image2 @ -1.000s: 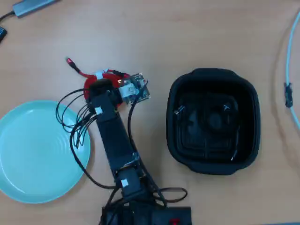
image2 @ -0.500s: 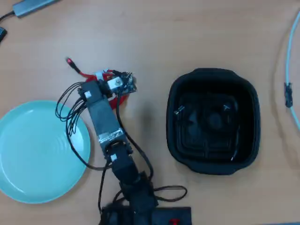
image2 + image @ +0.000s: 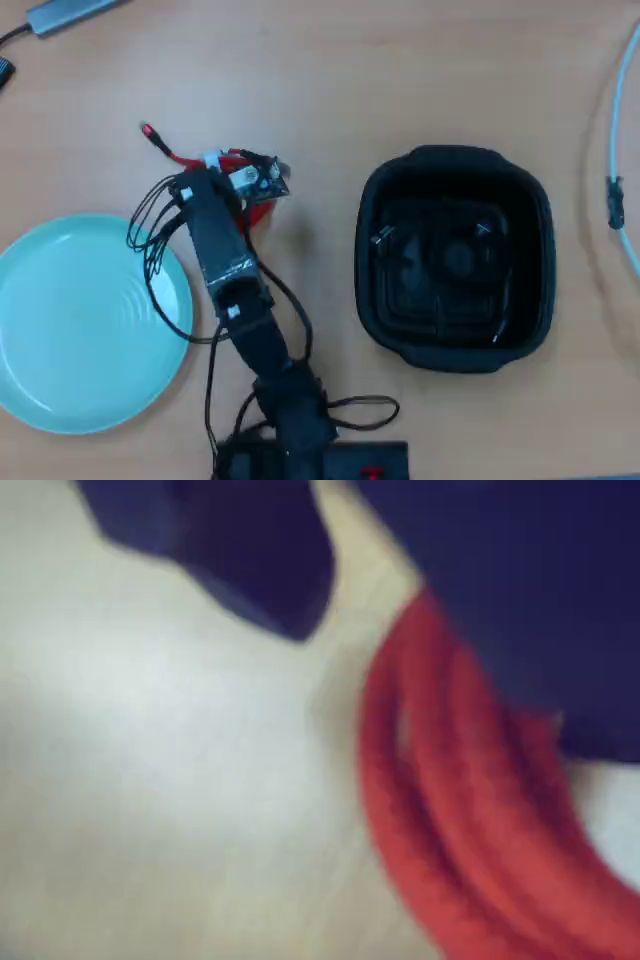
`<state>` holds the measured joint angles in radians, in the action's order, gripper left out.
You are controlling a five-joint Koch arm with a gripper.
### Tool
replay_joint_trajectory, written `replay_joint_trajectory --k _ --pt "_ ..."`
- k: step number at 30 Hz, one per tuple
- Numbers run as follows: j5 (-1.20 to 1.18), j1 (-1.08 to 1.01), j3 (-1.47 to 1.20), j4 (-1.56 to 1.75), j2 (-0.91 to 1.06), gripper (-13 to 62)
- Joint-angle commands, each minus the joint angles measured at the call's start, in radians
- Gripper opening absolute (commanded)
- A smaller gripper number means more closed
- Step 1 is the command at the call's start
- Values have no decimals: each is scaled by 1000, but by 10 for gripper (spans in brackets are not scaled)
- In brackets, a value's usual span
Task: Put a black charging cable in a black bowl and put a red charging cable in a green bowl
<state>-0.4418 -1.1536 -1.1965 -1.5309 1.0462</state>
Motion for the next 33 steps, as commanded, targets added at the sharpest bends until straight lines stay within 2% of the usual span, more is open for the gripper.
replay_joint_trajectory --k 1,7,9,11,13,14,17,20,25,33 --pt "-15 12 74 2 -5 283" --pt "-14 11 94 2 -34 280" --pt "-14 12 94 0 -32 256" --pt "-15 12 97 -9 -32 167" --pt "-15 12 98 -11 -31 21" --pt "-12 11 100 -11 -31 -24" --pt "-28 11 98 -17 -26 -12" --pt "-77 11 101 -35 -21 -78" --pt "-83 9 144 -83 -5 -79" --pt "-83 26 313 -187 383 -79"
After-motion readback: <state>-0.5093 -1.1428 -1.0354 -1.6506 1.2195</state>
